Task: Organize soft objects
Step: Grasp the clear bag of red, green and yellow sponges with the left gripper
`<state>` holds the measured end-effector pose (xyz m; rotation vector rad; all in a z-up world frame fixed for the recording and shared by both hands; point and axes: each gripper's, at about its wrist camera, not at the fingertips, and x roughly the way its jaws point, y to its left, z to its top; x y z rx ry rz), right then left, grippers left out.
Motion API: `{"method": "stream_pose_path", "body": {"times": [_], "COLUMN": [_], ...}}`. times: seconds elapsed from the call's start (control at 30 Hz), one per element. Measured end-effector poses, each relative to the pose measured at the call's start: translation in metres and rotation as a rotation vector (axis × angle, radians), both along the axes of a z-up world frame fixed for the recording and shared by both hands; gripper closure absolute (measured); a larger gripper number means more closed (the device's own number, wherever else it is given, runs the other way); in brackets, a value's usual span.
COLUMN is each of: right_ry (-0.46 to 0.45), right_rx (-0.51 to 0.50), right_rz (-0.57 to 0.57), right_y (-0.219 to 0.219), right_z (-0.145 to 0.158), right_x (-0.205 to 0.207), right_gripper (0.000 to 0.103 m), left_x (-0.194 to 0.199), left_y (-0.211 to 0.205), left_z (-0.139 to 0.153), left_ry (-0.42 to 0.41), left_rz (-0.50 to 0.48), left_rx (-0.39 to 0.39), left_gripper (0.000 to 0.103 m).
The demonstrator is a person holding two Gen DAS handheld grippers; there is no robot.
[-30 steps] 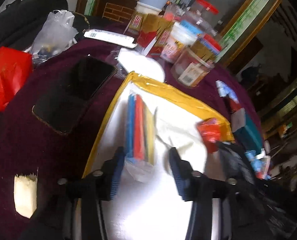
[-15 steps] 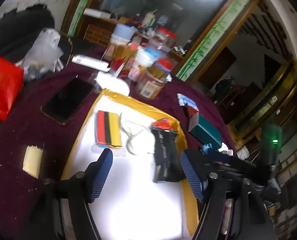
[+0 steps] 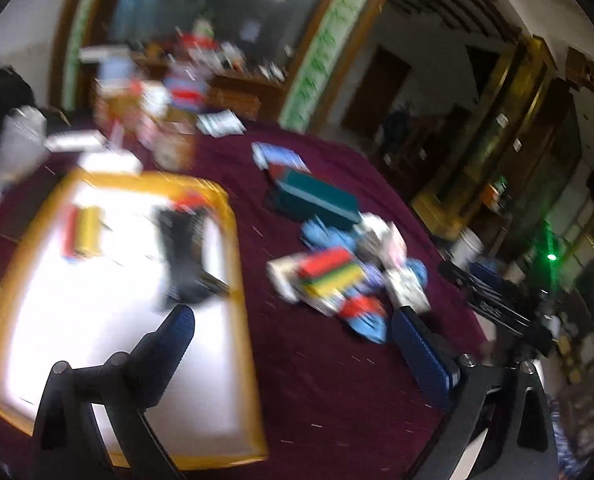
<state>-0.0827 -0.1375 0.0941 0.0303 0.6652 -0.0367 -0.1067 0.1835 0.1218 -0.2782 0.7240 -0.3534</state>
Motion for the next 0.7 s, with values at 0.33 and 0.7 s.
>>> {"method": "stream_pose_path", "body": {"times": [0.33, 0.7], "right_ry": [0.043, 0.056], "right_rx": [0.221, 0.190], "right_rz": [-0.093, -0.063], "right_y": [-0.068, -0.059], "right_z": [-0.041, -0.043], "right_x": [0.009, 0.010], "right_gripper": [0.009, 0.009], "left_x": [0.034, 0.108], "left_y": [-0.107, -0.154], "left_z": [-0.020, -0.050], "left_ry": [0.003, 0.021], "left_rz": [-0.235, -0.426], "left_rx": [0.254, 0.505], "left_gripper": [0.003, 0.003]}}
